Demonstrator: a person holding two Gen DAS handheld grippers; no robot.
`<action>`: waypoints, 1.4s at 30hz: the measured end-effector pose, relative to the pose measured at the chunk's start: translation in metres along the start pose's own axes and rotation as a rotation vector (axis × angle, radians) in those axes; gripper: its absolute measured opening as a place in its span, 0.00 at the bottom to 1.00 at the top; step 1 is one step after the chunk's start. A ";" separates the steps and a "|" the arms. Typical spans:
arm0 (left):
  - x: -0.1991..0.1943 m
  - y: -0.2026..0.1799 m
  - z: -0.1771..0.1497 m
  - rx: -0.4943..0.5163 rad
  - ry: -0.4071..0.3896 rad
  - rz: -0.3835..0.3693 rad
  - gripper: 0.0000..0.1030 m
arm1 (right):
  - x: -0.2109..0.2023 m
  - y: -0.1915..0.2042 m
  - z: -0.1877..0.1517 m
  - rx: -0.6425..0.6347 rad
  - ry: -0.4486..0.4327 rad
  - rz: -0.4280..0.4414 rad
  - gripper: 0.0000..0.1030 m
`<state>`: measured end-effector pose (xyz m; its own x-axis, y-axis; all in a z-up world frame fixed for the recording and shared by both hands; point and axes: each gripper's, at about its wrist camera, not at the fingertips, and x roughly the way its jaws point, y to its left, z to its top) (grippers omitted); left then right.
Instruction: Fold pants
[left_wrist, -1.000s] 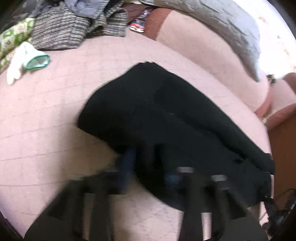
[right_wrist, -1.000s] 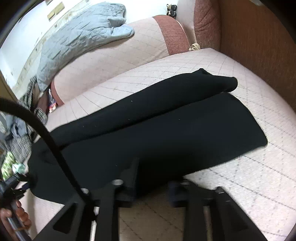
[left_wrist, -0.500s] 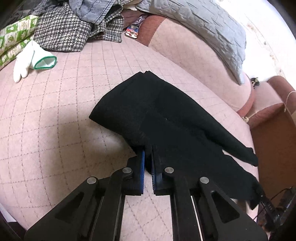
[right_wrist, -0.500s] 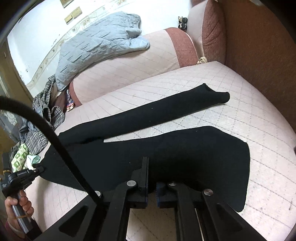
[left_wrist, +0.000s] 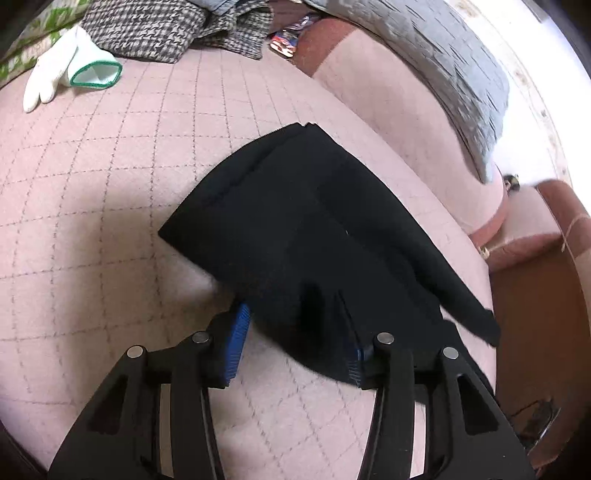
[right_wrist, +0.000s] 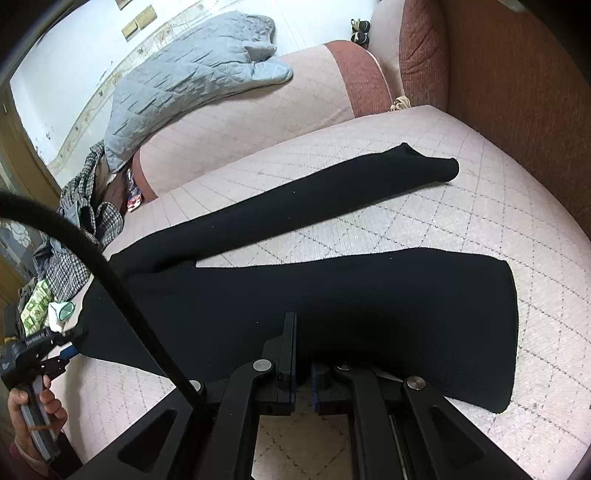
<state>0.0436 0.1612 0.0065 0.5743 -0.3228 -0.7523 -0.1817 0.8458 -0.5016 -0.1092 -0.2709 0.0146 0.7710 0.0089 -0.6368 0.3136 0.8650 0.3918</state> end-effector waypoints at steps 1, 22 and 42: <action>0.005 -0.001 0.002 -0.002 0.005 0.011 0.43 | 0.002 0.000 -0.001 0.004 0.003 0.001 0.05; -0.043 0.018 -0.027 0.083 0.039 0.032 0.04 | -0.026 -0.001 -0.033 -0.033 0.092 0.044 0.04; -0.091 -0.028 -0.023 0.312 -0.095 0.037 0.30 | -0.045 -0.092 0.019 0.077 0.135 -0.279 0.44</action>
<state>-0.0221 0.1575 0.0796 0.6461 -0.2610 -0.7172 0.0415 0.9503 -0.3085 -0.1627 -0.3604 0.0198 0.5706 -0.1524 -0.8070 0.5476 0.8029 0.2356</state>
